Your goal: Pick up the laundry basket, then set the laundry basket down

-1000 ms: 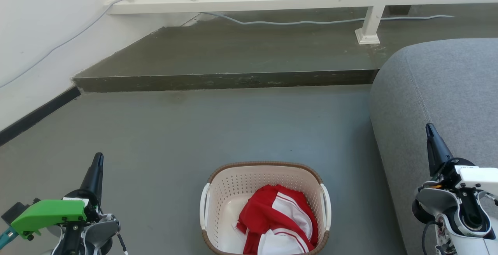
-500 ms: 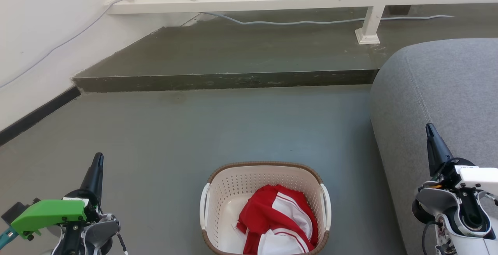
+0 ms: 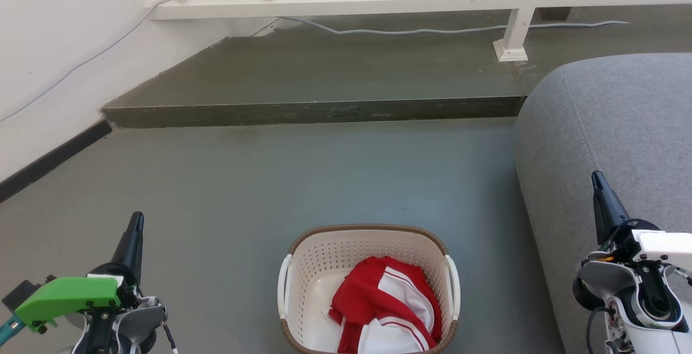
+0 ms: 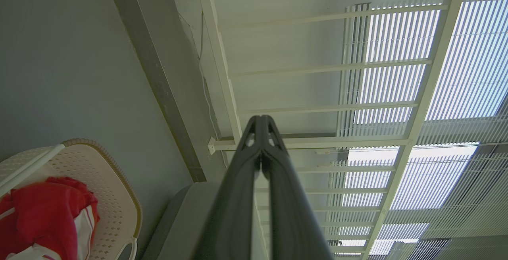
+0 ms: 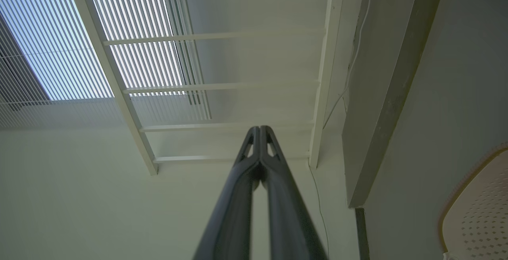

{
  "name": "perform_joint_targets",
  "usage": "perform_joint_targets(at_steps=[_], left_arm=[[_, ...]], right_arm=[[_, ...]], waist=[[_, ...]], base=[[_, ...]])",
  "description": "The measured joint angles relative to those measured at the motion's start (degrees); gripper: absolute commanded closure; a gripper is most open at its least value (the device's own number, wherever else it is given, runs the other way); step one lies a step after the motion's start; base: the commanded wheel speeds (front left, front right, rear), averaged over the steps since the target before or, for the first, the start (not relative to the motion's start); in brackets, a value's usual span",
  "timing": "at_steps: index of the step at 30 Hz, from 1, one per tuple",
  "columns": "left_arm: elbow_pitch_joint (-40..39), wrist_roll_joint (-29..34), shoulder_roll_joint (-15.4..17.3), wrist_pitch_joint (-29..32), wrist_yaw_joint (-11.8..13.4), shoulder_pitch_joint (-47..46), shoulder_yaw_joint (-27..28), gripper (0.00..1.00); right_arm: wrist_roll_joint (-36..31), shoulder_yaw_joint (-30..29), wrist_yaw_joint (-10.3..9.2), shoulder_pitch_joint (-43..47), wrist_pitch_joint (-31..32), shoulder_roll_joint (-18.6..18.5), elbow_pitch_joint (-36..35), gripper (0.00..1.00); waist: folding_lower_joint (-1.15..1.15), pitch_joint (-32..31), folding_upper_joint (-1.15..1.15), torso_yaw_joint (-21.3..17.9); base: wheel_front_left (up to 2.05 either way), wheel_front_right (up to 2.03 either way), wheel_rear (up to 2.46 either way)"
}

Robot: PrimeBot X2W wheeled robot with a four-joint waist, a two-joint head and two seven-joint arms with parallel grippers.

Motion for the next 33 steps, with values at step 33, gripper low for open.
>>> perform_joint_targets(at_steps=[33], left_arm=[[-0.04,0.0,-0.01,0.0,0.0,0.01,0.0,1.0]], right_arm=[[0.0,0.0,0.0,0.01,0.0,0.01,-0.03,1.0]], waist=[[0.0,0.0,0.0,0.0]], base=[[0.0,0.0,0.0]])
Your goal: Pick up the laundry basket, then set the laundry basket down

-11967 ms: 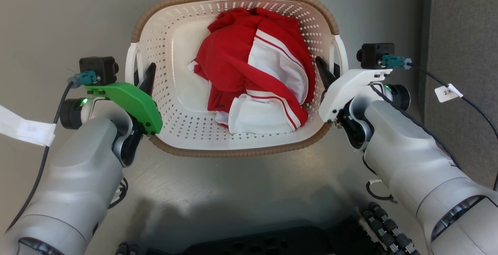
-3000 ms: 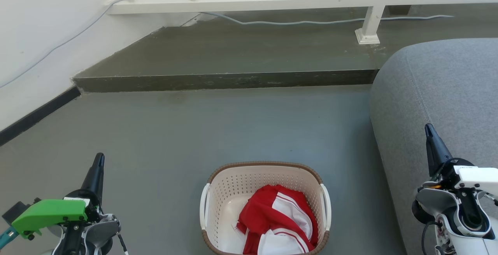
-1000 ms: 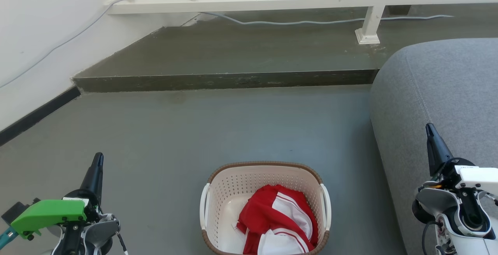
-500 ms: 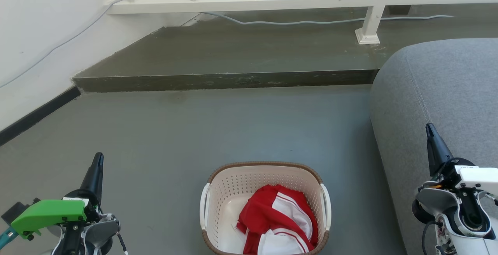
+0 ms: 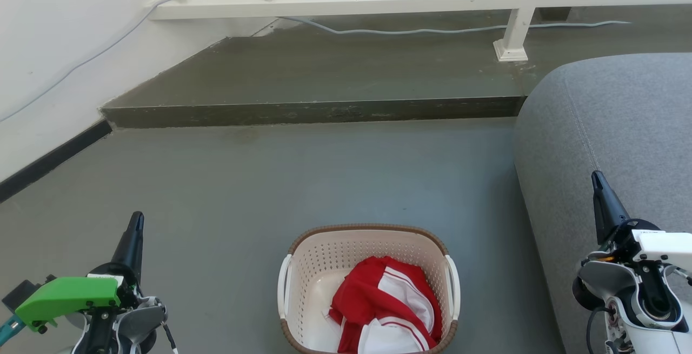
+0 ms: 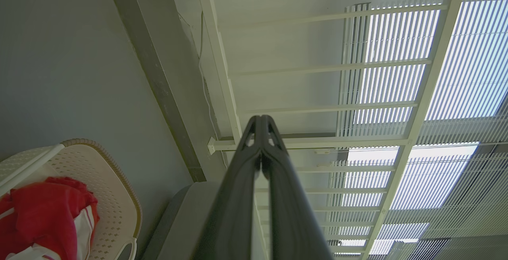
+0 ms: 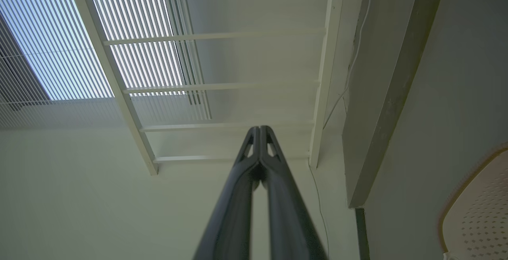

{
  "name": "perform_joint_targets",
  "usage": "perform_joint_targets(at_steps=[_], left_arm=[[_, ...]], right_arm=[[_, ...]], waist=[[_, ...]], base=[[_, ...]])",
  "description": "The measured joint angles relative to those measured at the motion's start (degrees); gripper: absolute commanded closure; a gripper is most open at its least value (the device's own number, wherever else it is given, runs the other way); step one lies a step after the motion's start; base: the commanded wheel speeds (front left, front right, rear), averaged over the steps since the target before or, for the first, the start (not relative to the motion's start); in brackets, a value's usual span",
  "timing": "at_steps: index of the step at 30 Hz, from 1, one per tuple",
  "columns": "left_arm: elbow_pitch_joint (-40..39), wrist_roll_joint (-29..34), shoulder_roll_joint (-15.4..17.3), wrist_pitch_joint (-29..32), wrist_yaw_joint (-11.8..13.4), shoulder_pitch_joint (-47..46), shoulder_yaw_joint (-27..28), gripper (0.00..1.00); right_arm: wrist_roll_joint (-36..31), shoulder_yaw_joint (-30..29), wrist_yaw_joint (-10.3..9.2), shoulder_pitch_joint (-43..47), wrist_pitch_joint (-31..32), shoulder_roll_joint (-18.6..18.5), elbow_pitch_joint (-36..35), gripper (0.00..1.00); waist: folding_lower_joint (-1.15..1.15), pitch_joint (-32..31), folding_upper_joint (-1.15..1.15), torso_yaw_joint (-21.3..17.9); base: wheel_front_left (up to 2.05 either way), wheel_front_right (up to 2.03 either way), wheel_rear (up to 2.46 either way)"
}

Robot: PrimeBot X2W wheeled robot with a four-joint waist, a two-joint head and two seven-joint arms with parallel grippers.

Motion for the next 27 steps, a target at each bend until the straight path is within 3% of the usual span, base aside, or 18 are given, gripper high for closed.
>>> perform_joint_targets(at_steps=[27], left_arm=[[-0.05,0.0,-0.02,0.0,0.0,0.01,0.0,1.0]], right_arm=[[0.0,0.0,0.19,0.0,0.0,0.0,-0.03,1.0]], waist=[[0.0,0.0,0.0,0.0]], base=[[0.0,0.0,0.0]])
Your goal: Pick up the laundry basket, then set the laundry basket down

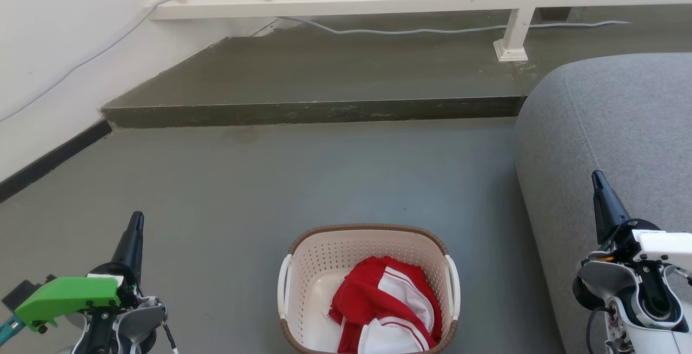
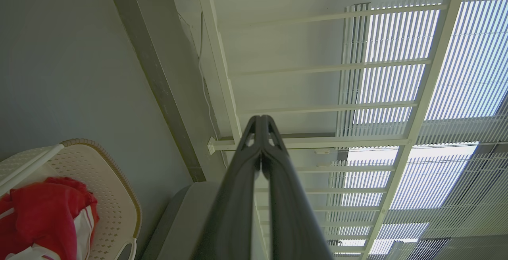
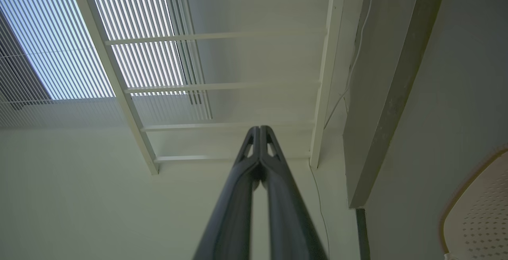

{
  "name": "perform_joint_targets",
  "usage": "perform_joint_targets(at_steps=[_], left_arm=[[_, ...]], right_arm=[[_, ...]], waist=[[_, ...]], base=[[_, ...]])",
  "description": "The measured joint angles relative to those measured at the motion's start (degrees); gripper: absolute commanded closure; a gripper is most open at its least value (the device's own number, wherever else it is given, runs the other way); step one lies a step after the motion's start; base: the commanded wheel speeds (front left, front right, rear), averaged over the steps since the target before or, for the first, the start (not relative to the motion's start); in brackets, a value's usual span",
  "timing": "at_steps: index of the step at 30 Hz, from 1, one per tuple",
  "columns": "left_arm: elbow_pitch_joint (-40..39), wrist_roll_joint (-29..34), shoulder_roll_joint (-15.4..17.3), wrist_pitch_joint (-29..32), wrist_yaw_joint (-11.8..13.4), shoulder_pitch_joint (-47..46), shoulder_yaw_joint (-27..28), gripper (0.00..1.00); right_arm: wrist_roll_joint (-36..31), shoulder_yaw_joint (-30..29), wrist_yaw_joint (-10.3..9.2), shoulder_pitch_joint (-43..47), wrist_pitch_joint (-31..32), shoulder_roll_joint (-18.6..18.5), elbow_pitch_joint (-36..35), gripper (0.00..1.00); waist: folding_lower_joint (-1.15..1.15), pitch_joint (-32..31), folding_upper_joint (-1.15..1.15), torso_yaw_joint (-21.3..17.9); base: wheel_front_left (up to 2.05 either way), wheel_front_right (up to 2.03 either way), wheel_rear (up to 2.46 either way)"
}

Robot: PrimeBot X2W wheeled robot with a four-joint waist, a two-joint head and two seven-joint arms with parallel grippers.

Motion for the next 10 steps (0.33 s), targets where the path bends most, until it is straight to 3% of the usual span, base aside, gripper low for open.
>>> perform_joint_targets(at_steps=[10], left_arm=[[-0.01,0.0,0.0,0.0,0.0,0.0,0.0,1.0]], right_arm=[[0.0,0.0,0.04,0.0,0.0,0.0,-0.02,1.0]], waist=[[0.0,0.0,0.0,0.0]], base=[[0.0,0.0,0.0]])
